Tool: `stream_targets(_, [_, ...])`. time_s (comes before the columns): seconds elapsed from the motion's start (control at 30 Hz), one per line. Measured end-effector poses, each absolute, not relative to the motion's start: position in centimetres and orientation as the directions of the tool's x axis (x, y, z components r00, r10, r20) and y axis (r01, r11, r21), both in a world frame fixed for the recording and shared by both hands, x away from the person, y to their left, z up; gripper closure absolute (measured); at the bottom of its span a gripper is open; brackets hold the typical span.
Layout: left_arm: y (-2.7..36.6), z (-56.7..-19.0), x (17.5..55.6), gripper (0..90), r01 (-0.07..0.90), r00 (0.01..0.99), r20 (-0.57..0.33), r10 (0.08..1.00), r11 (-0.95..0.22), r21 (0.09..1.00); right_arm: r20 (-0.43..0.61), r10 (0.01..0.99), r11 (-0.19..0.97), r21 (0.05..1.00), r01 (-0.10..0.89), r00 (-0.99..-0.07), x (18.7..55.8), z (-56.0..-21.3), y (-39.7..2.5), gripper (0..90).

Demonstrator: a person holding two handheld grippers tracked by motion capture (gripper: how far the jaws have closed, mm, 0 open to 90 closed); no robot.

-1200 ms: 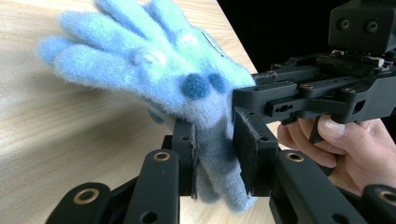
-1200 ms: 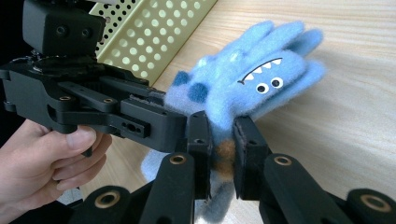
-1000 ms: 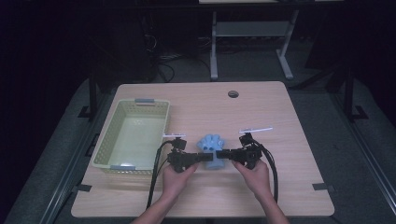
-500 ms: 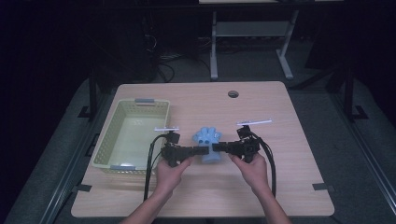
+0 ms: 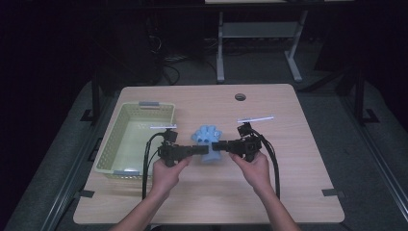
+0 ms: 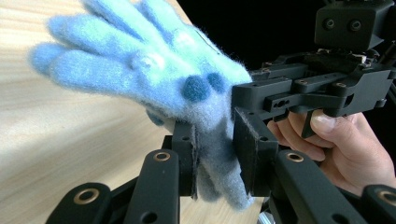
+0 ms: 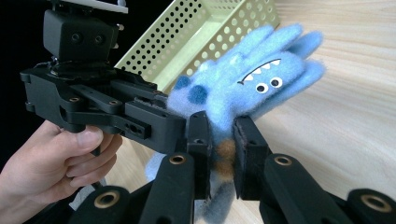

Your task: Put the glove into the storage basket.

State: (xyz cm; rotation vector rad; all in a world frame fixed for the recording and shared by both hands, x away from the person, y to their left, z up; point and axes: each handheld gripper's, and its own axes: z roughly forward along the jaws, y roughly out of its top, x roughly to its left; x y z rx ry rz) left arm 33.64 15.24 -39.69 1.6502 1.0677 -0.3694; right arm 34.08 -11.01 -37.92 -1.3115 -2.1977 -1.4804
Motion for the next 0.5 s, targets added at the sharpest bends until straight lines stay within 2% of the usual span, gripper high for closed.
stream_targets(0.5, [16.9, -38.6, 33.9, 70.4, 0.782, 0.560, -0.691, 0.458, -0.017, 0.623, 0.570, 0.548, 0.133, 0.664, 0.736, -0.613, 34.7, -36.8, -9.3, 79.0])
